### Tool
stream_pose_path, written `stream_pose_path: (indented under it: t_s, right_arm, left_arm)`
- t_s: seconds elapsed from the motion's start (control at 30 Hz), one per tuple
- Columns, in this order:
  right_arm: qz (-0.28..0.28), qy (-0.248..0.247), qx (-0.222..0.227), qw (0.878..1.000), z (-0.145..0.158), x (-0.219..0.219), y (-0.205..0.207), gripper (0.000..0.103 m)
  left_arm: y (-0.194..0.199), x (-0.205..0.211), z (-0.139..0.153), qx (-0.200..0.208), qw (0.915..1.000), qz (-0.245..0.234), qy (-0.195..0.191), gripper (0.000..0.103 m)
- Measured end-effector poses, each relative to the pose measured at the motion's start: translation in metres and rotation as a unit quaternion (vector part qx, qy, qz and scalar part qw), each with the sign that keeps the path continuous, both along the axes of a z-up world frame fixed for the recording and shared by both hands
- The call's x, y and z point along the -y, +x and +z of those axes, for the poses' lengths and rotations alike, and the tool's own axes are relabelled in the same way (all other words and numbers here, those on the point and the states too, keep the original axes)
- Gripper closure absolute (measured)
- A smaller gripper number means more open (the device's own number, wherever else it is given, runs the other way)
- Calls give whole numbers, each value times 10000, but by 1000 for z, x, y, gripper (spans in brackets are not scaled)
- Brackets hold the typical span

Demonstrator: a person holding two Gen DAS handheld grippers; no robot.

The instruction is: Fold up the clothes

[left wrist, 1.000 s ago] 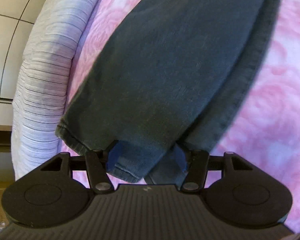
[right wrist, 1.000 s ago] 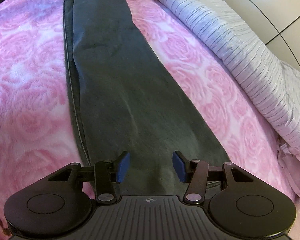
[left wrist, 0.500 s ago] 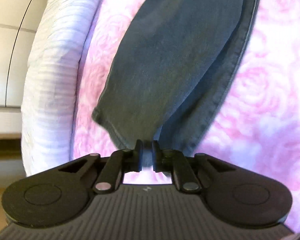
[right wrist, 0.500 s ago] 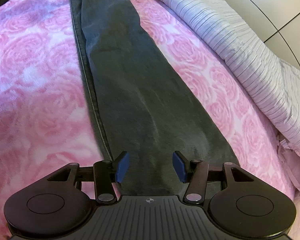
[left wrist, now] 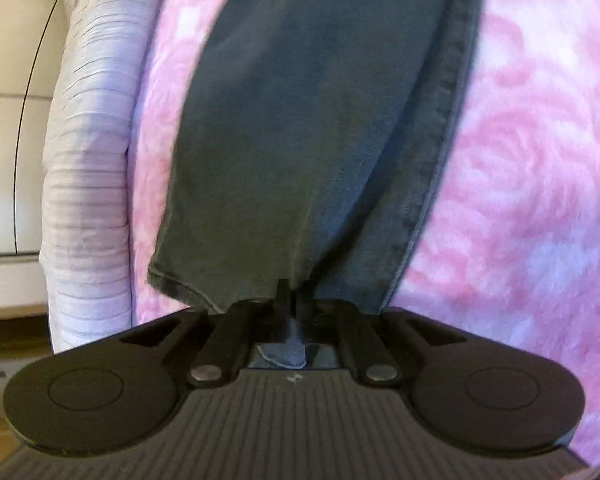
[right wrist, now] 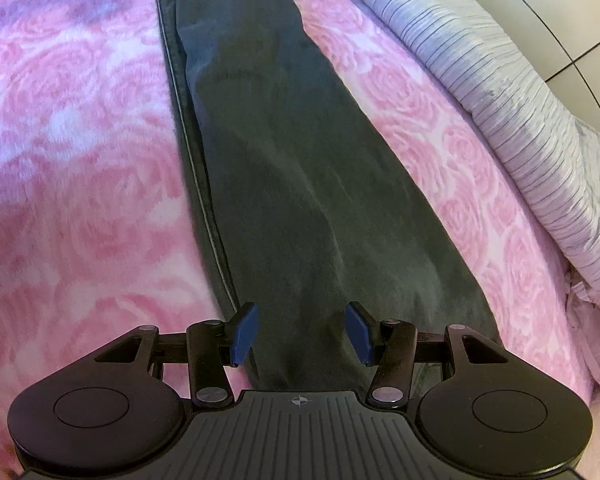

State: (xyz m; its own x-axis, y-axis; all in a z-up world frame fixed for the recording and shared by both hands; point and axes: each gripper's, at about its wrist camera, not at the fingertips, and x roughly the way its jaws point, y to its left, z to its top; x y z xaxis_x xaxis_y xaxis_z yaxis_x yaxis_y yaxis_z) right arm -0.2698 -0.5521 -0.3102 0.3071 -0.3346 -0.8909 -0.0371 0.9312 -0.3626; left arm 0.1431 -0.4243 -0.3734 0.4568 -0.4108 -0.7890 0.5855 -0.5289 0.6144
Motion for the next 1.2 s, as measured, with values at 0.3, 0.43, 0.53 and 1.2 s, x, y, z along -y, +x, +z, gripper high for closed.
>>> stream_pose_path:
  t_s: [0.3,0.43,0.53,1.2]
  right_arm:
    - [-222,87,34,9997,-1,6,-4,52]
    - [-173,114,118,9997,3,4,-2,52]
    - [-311,140,79,9994,0,7,-8,52]
    - [-3546,330,1003,9290,16,20,-114,52]
  left_arm:
    - [4,-7,-2,-297,9990,128,298,83]
    - [14,-9,-13,-118,9992,309,231,67]
    - [17,-23,-6,-112,9987,373,339,63]
    - [-232,40,52,-2397,9648,-571,-925,51]
